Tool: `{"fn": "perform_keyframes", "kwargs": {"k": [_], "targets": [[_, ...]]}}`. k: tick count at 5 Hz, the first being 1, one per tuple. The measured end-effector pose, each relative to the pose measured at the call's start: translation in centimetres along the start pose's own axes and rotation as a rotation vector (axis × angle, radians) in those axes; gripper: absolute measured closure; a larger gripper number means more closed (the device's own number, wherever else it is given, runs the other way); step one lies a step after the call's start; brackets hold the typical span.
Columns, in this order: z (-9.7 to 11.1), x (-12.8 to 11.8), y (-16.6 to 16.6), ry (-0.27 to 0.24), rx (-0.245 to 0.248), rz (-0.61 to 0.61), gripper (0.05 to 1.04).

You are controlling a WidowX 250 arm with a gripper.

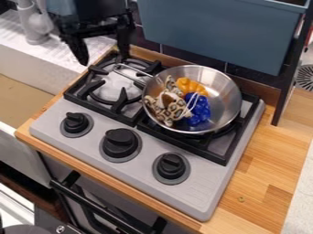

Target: Moved the silver pan to the left burner

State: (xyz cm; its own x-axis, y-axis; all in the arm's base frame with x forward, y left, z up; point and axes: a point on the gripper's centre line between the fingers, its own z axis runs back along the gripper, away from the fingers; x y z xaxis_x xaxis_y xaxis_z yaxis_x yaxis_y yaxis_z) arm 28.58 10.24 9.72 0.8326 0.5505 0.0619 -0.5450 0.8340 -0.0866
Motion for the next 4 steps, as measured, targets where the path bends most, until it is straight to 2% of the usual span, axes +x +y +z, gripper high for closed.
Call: {"fn": "perform_keyframes", "kwargs": {"k": [1,2,4], "targets": [[-1.2,-0.8,-1.0,0.015,0.01,0.002,0.083],[-1.7,-1.5,-1.8,0.038,-0.025,0.023,0.083],[-3.5,-2.2,-3.1,0.037,-0.044,0.085,0.083]]}}
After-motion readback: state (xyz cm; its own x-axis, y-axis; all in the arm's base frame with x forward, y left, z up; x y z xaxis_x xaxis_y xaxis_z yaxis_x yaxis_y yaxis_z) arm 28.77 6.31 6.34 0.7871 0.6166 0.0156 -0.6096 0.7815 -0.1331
